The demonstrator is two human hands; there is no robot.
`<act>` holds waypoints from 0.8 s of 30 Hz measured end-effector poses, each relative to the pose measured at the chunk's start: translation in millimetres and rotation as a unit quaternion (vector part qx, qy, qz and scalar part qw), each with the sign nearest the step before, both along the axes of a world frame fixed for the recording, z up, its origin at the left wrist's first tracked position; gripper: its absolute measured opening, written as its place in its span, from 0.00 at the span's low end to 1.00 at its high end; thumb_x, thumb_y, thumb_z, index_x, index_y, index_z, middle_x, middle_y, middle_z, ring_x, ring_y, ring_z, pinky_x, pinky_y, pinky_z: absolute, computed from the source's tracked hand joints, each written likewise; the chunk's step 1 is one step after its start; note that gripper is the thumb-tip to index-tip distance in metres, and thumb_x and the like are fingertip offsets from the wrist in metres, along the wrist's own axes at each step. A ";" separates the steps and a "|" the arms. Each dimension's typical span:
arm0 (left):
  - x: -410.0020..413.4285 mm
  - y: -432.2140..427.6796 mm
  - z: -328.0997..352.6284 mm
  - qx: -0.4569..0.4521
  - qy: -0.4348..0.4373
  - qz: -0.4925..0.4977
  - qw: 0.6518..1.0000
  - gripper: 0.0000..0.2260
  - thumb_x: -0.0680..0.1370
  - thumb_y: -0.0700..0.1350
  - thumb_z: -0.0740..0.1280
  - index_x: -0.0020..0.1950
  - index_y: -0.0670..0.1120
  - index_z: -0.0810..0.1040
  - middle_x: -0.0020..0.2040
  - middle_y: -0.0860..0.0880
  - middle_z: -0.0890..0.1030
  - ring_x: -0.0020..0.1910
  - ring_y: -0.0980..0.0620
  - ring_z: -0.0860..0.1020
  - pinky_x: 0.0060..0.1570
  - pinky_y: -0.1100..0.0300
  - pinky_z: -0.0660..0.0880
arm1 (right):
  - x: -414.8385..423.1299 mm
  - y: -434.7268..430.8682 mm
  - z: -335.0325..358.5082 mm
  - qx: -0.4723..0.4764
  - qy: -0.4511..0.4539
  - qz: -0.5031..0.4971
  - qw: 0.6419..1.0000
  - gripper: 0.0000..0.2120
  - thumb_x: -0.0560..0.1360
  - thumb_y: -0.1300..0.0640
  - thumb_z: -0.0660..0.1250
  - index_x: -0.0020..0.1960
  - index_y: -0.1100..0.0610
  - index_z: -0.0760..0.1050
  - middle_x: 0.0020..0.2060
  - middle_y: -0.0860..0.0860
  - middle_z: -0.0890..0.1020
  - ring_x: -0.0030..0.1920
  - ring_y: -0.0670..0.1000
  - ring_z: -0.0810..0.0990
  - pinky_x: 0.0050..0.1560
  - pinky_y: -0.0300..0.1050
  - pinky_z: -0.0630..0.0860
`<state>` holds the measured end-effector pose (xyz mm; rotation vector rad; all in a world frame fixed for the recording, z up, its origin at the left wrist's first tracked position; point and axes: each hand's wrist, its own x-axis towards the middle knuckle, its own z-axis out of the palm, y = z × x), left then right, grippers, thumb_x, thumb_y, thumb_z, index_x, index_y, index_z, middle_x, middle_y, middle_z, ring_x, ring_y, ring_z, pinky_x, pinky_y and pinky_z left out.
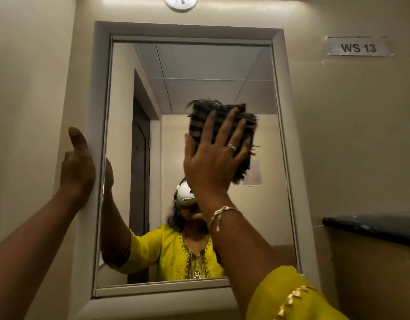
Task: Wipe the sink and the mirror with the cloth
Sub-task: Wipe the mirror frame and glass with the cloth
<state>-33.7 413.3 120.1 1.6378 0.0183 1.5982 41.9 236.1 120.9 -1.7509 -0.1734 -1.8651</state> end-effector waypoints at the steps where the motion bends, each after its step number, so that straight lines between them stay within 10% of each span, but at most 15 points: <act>1: -0.7 -0.8 0.1 -0.002 0.000 -0.001 1.000 0.24 0.78 0.61 0.39 0.33 0.50 0.65 0.33 0.46 0.70 0.34 0.48 0.71 0.40 0.55 0.70 | -4.7 9.7 0.6 -0.011 0.003 0.003 1.000 0.31 0.75 0.40 0.48 0.72 0.55 0.62 0.72 0.61 0.63 0.71 0.65 0.61 0.68 0.59 0.47; 7: -4.8 -5.7 -0.2 -0.005 0.002 -0.018 1.000 0.24 0.79 0.59 0.38 0.33 0.50 0.63 0.32 0.48 0.68 0.31 0.52 0.67 0.35 0.62 0.64 | -34.3 70.3 -1.8 -0.094 0.046 0.025 0.994 0.30 0.75 0.41 0.44 0.74 0.51 0.59 0.73 0.59 0.60 0.73 0.63 0.58 0.68 0.60 0.49; 13: -0.9 3.0 0.5 -0.006 -0.002 -0.063 0.998 0.28 0.77 0.62 0.35 0.35 0.52 0.69 0.36 0.47 0.74 0.36 0.52 0.72 0.41 0.57 0.68 | -52.6 98.8 -0.6 -0.261 0.051 0.100 0.959 0.30 0.80 0.43 0.45 0.76 0.53 0.38 0.75 0.59 0.37 0.73 0.63 0.34 0.65 0.62 0.27; 17: -1.3 3.6 0.9 -0.013 -0.006 -0.085 0.996 0.30 0.75 0.64 0.34 0.40 0.55 0.74 0.47 0.40 0.79 0.47 0.45 0.76 0.54 0.49 0.71 | -52.1 100.7 -1.3 -0.250 0.042 0.063 0.965 0.30 0.80 0.42 0.46 0.76 0.53 0.41 0.75 0.59 0.40 0.74 0.62 0.36 0.68 0.62 0.29; 24: -4.9 -3.4 1.3 -0.009 -0.008 -0.053 0.999 0.25 0.79 0.58 0.37 0.33 0.51 0.66 0.33 0.47 0.72 0.33 0.52 0.71 0.37 0.63 0.67 | -42.1 83.5 -1.4 -0.292 0.000 0.091 0.952 0.29 0.79 0.43 0.49 0.76 0.51 0.46 0.76 0.56 0.44 0.75 0.60 0.38 0.67 0.57 0.29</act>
